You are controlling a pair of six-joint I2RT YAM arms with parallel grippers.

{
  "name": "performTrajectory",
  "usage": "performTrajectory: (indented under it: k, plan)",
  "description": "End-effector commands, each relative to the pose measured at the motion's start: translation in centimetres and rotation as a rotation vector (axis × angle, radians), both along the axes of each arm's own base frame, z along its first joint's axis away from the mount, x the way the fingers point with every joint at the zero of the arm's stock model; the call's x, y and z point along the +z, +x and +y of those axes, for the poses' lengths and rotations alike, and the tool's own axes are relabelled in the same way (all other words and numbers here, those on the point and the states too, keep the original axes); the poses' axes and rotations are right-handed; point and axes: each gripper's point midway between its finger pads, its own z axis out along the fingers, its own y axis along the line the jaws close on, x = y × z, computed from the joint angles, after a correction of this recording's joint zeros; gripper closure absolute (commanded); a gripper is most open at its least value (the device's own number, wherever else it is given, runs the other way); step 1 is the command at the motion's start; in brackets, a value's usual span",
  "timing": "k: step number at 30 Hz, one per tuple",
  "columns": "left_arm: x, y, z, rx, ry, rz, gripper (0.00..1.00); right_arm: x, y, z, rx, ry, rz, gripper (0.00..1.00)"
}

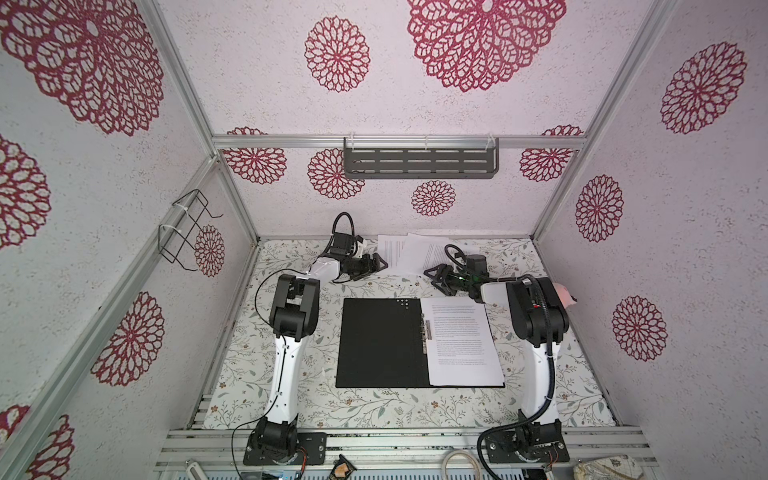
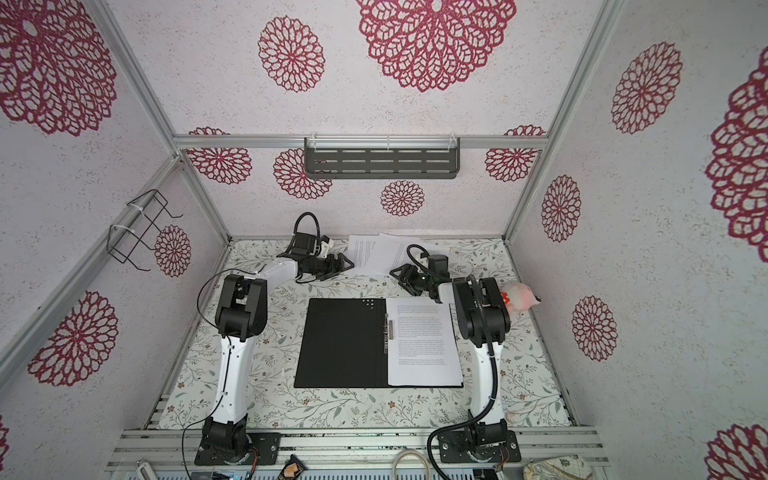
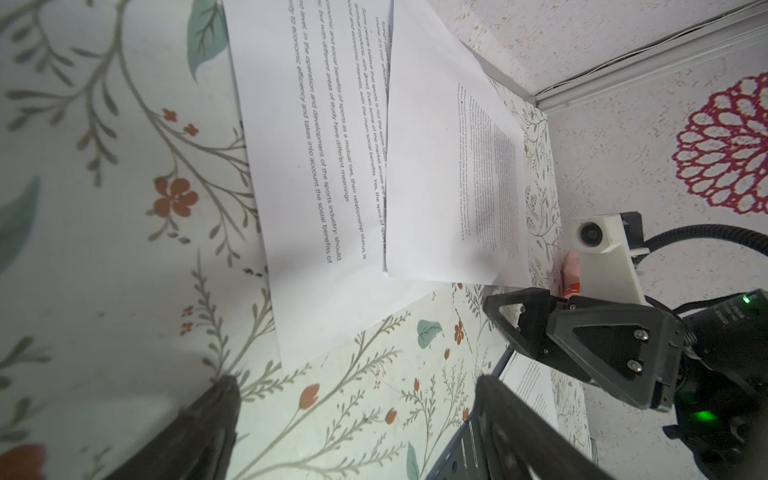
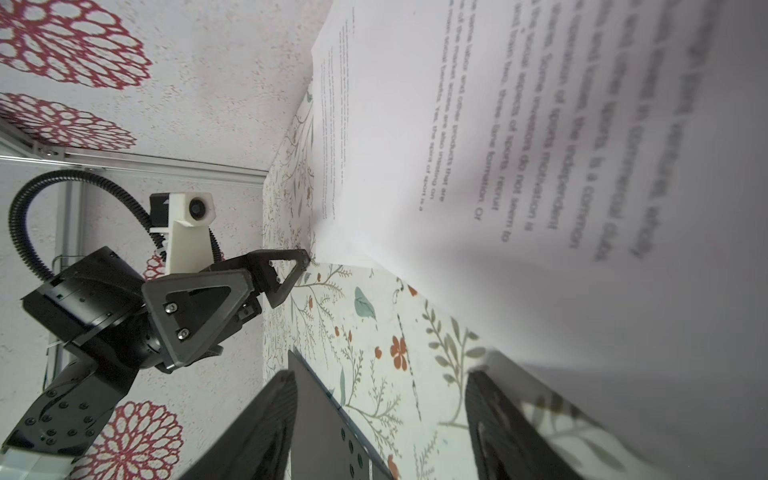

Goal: Put the files into the folder

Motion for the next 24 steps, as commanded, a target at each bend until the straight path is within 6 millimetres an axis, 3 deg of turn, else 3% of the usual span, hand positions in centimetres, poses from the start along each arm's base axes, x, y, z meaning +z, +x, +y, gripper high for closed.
performTrajectory:
  k: [1,4,14,18,24]
  plan:
    - [-3.4,-3.8,-0.5,-0.01,0.038,0.175,0.08,3.6,1.3,-3.0,-0.032,-0.201,-0.076,0.33]
    - [-1.9,-3.9,-1.0,-0.02,0.036,0.15,0.08,2.7,1.9,-4.4,-0.052,-0.316,-0.045,0.32]
    - [1.3,-5.4,-3.4,-0.077,0.091,0.088,0.08,-0.1,3.2,-5.9,-0.045,-0.452,0.005,0.33]
    - [2.2,-5.8,-4.3,-0.102,0.141,0.053,0.08,-1.5,2.3,-7.3,-0.045,-0.464,0.056,0.33]
    - [3.9,-4.9,-6.1,-0.125,0.192,-0.025,0.08,-3.2,-0.6,-10.0,0.016,-0.504,0.119,0.34]
